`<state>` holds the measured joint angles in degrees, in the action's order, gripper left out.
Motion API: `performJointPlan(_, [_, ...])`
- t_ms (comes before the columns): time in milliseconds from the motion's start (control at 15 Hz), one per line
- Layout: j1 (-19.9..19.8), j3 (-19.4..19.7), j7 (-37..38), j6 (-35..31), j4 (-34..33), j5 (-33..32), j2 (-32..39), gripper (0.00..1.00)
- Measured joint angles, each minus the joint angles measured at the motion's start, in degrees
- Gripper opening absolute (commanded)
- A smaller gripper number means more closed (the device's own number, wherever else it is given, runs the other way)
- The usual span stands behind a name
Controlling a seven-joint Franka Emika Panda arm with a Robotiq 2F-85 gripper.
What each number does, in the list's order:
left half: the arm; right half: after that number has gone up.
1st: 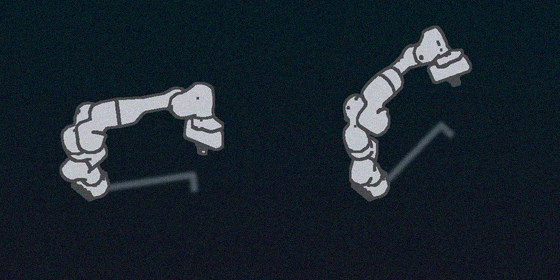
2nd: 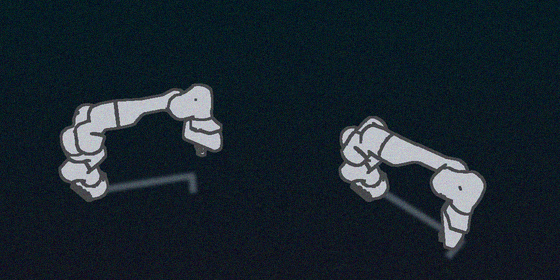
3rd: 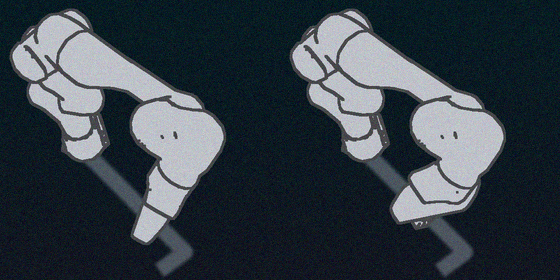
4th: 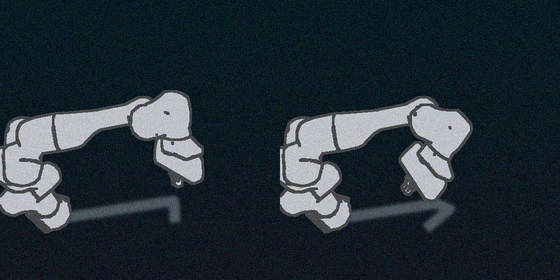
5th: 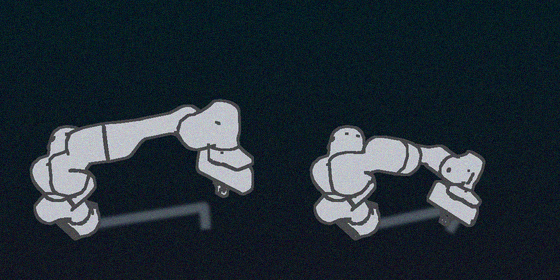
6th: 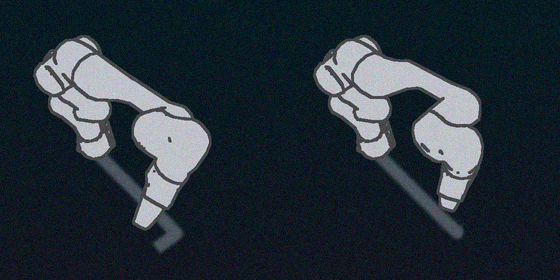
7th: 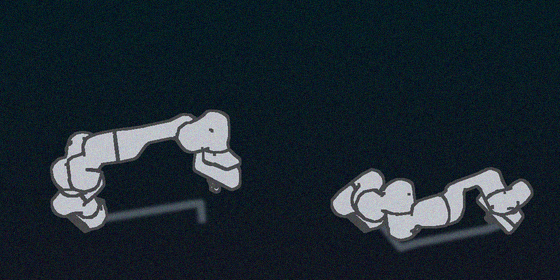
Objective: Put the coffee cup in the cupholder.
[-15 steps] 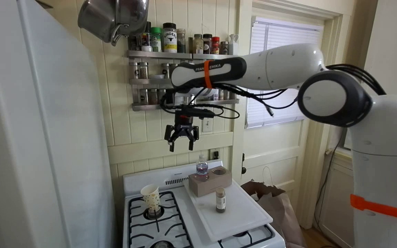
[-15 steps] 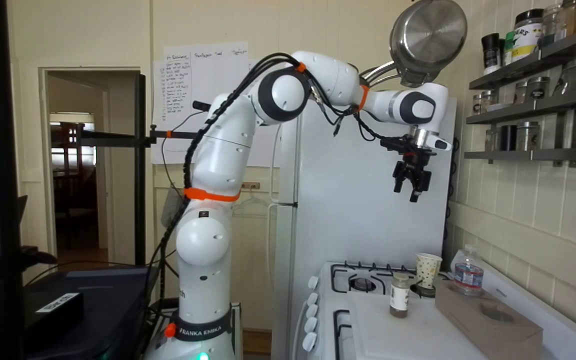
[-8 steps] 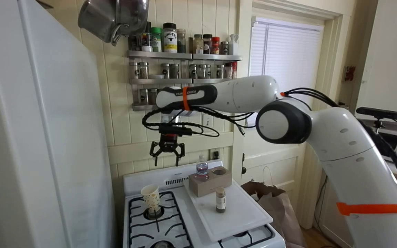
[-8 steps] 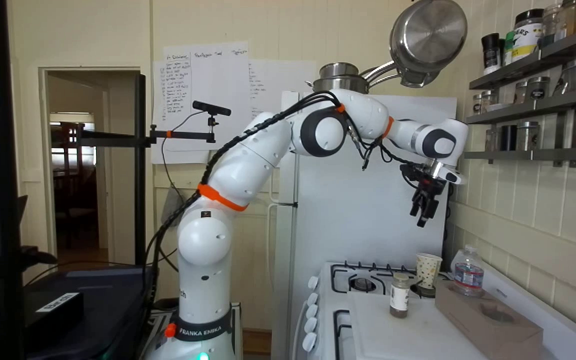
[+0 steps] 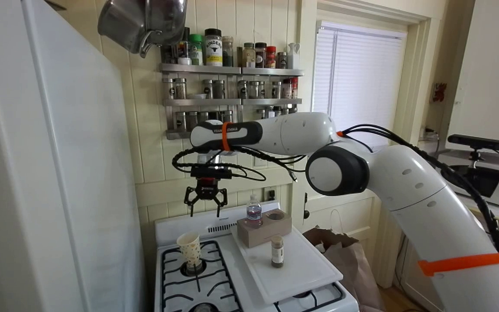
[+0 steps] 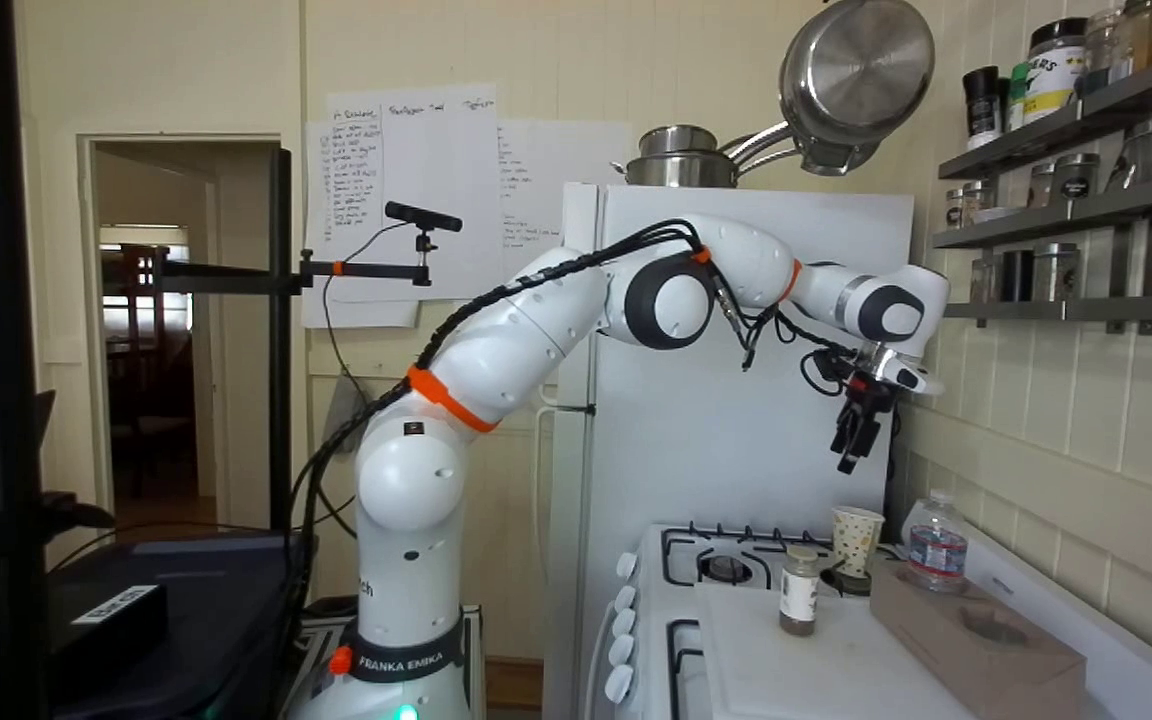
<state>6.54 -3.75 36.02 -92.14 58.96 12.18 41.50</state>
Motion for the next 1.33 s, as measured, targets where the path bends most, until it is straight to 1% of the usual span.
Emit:
performJointPlan(133, [0.7,1.0,3.2,-1.5,-0.3,0.0,1.1,1.0])
performJointPlan(400, [2.1,2.2,9.8,-5.3,-2.8,-0.4,5.5,1.0])
performJointPlan(600, [3.0,2.9,12.7,-5.2,-5.8,-1.1,8.9,1.0])
performJointPlan(733, [3.5,3.1,14.4,-4.6,-8.1,-2.4,11.1,0.85])
performJointPlan(800, [3.7,3.2,14.9,-4.1,-9.3,-2.9,12.1,0.68])
performJointPlan(867, [3.9,3.4,15.4,-3.5,-10.4,-3.4,13.1,0.58])
performJointPlan(1000, [4.2,3.5,16.4,-2.0,-12.7,-4.6,15.1,0.44])
performJointPlan(1200, [4.7,3.7,17.3,0.2,-16.1,-6.1,17.5,0.19])
performJointPlan(1333, [5.1,3.8,17.9,1.5,-18.1,-6.9,18.5,0.06])
